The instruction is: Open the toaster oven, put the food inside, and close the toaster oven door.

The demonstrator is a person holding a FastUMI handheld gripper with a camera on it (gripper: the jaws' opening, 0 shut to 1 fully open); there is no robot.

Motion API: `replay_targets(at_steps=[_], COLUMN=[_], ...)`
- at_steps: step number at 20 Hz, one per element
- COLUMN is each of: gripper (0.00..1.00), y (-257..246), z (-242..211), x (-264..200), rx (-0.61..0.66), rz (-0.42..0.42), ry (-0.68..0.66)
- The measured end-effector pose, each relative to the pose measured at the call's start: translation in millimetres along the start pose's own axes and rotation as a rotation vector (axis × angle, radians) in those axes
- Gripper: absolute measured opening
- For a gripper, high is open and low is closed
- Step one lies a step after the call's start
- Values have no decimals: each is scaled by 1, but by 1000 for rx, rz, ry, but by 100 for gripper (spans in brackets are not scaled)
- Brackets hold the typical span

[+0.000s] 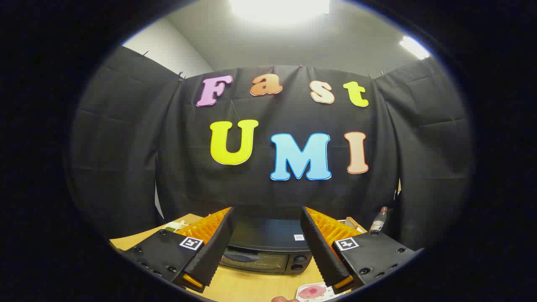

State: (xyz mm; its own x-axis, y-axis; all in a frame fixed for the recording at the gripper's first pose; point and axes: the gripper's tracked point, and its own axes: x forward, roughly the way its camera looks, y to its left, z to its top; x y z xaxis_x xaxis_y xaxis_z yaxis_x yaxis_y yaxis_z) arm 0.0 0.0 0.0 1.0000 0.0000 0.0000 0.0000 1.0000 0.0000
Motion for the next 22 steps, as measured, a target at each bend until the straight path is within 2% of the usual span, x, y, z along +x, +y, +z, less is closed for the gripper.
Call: replay_targets(at_steps=[22], gripper=[98], y=[2], z=[-15], x=[-7], rx=[13], rz=[-29], ry=[102])
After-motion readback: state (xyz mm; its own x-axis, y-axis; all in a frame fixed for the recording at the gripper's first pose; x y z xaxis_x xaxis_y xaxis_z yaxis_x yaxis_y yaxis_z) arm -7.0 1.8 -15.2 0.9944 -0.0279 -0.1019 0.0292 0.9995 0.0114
